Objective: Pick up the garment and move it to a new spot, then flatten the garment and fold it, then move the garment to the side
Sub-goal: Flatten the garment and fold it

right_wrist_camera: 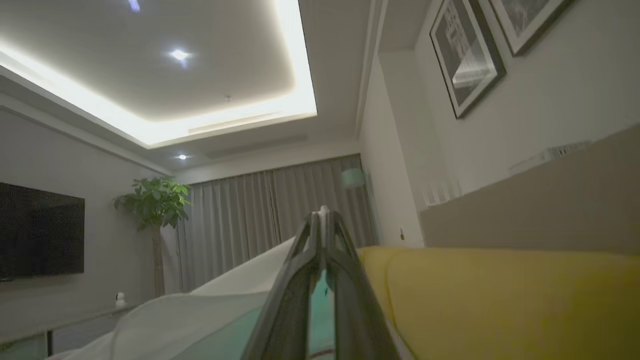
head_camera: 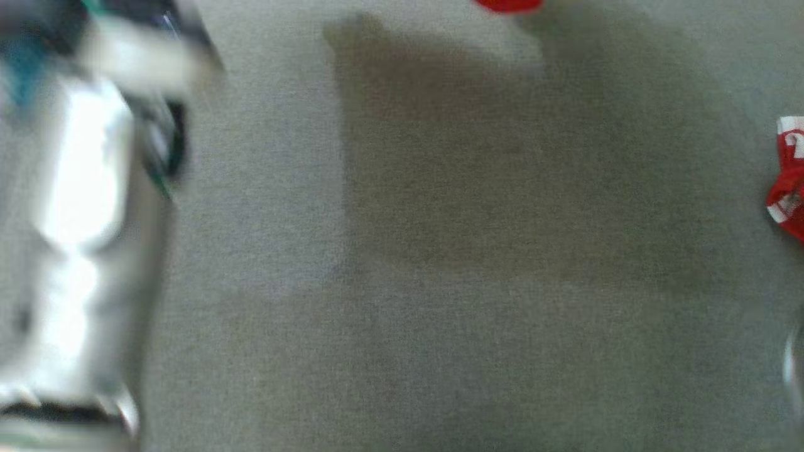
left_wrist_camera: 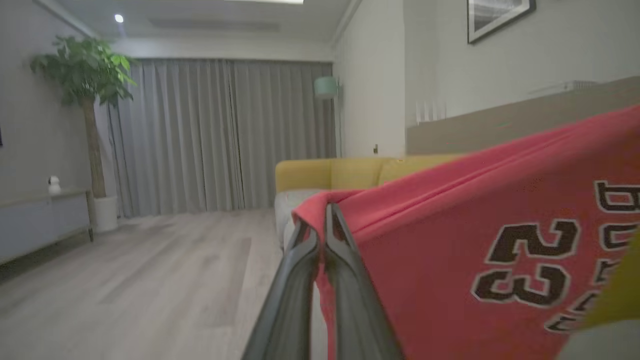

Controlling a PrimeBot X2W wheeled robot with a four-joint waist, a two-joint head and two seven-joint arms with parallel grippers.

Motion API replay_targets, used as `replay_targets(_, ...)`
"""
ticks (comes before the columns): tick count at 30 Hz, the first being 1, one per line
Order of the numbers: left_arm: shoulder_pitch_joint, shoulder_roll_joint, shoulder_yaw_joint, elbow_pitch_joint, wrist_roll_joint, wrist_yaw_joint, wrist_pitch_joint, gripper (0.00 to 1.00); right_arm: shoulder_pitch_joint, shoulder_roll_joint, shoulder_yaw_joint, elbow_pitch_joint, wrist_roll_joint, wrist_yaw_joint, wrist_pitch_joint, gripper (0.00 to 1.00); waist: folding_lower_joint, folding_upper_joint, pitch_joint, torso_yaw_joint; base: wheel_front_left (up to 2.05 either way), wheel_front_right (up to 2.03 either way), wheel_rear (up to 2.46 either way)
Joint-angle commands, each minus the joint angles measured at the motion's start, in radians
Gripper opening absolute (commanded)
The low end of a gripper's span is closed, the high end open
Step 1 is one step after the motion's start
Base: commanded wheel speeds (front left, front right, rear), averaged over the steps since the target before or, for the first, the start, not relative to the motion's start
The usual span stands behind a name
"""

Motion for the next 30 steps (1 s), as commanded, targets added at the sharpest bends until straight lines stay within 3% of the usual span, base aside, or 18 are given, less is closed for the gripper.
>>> replay_targets(1,0.059,0.025,0.048,-0.027,-0.001,0.000,-0.003,0.00,0.089,-0.011,0.006,-0.039,0.039,-0.001,-0.001,0.00,-0.0001,0.0000,-0.013,0.001,0.00,0.00,0.00)
replay_targets(5,0.315,-0.038,0.098,-0.022,-0.006,-0.005,-0.004,0.00,0.394,-0.017,-0.002,-0.094,0.135,-0.001,-0.002,0.00,-0.0001,0.0000,-0.048,-0.015,0.00,0.00,0.00)
replay_targets(9,0.551,-0.094,0.159,-0.011,-0.005,-0.019,-0.004,0.00,0.665,0.018,-0.006,-0.129,0.195,-0.001,-0.002,0.00,-0.0001,0.0000,-0.089,-0.037,0.00,0.00,0.00)
replay_targets(18,0.884,-0.155,0.224,-0.047,0.010,-0.054,-0.004,0.00,1.087,0.068,0.037,-0.112,0.260,-0.001,-0.002,0.00,-0.0001,0.0000,-0.214,-0.047,0.00,0.00,0.00)
replay_targets(24,1.036,-0.157,0.187,-0.078,0.016,-0.065,-0.004,0.00,1.244,0.074,0.017,-0.125,0.273,-0.001,-0.002,0.00,-0.0001,0.0000,-0.267,-0.055,0.00,0.00,0.00)
replay_targets(30,1.084,-0.157,0.171,-0.124,0.021,-0.069,-0.004,0.00,1.251,0.079,0.009,-0.164,0.280,-0.001,-0.002,0.00,-0.0001,0.0000,-0.271,-0.052,0.00,0.00,0.00)
